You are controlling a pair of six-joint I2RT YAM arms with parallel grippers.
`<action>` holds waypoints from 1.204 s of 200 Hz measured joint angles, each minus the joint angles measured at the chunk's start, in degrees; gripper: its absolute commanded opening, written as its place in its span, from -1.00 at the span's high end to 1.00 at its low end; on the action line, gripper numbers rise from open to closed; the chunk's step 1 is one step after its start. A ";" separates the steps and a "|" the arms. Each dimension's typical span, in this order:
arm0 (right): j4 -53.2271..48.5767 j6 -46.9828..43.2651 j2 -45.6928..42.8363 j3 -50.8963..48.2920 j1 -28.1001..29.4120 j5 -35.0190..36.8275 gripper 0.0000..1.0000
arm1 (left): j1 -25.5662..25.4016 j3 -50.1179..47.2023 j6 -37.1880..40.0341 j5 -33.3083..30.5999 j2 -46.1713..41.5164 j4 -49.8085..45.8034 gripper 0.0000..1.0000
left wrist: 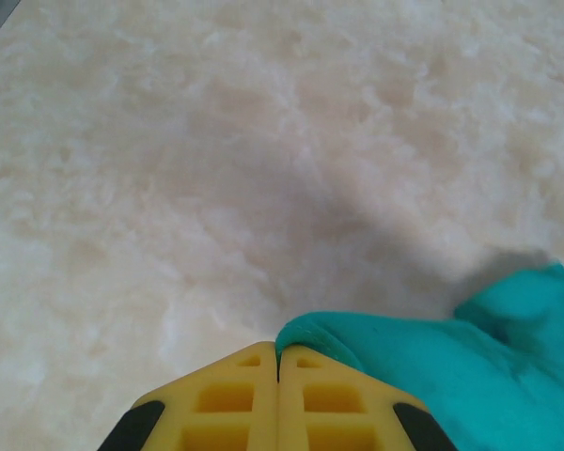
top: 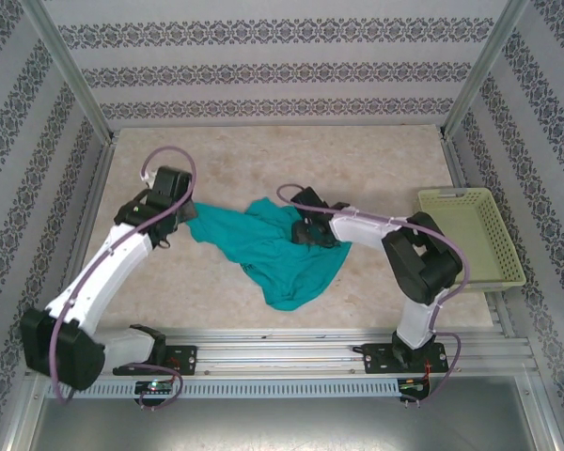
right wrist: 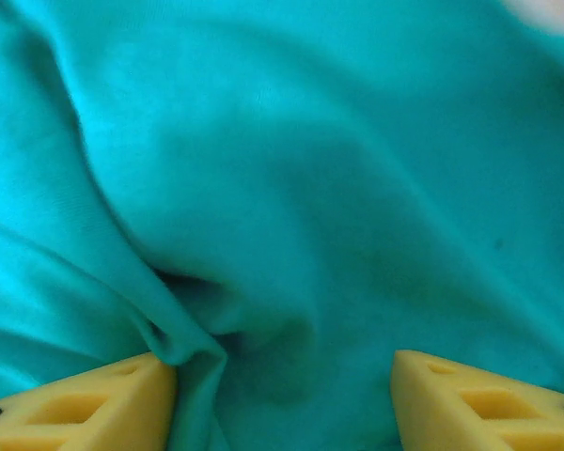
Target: Fold the inside-out t-shirt
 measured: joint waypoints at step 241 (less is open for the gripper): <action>-3.80 -9.11 12.83 23.19 2.51 -0.28 -0.34 | -9.51 -18.69 -4.66 12.11 -2.25 7.58 -0.36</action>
